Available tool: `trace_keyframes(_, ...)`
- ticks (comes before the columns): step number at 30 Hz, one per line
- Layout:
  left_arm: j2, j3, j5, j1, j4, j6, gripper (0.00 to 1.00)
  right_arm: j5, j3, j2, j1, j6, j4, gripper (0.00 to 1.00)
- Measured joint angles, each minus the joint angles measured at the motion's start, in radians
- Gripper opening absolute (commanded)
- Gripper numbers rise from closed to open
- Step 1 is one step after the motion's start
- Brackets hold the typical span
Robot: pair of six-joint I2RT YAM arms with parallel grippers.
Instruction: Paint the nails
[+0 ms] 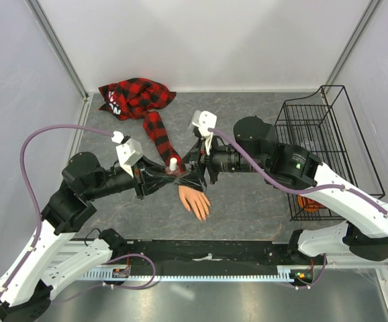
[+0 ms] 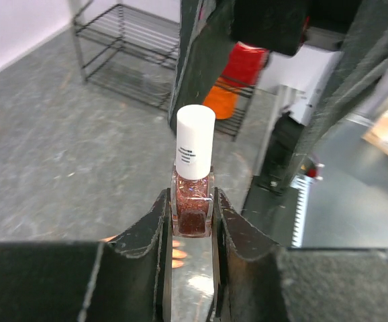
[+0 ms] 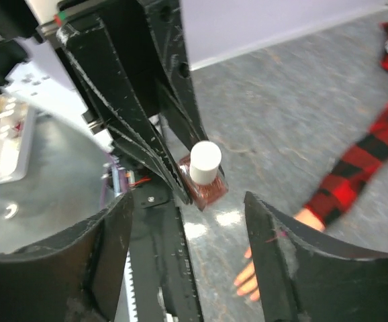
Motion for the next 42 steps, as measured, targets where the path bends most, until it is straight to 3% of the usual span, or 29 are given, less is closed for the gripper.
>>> trace_keyframes(2, 0.009, 0.0, -0.04, 0.0, 0.0, 0.005, 0.02, 0.058, 0.023, 0.004, 0.0, 0.027, -0.03, 0.88)
trace_keyframes(4, 0.021, 0.0, -0.066, 0.0, 0.0, 0.011, 0.02, 0.111, 0.053, 0.005, 0.0, 0.051, -0.059, 0.9)
trace_keyframes(10, 0.03, 0.0, -0.111, 0.0, -0.001, 0.015, 0.02, 0.275, 0.183, 0.031, 0.0, 0.145, -0.153, 0.68)
trace_keyframes(15, 0.017, 0.0, -0.14, 0.0, 0.001, 0.015, 0.02, 0.367, 0.354, 0.146, 0.0, 0.254, -0.246, 0.67)
trace_keyframes(32, 0.033, 0.0, -0.161, 0.0, 0.006, 0.015, 0.02, 0.419, 0.406, 0.24, 0.032, 0.314, -0.32, 0.61)
trace_keyframes(42, 0.04, 0.0, -0.155, 0.0, 0.008, 0.015, 0.02, 0.413, 0.401, 0.248, 0.042, 0.29, -0.308, 0.26)
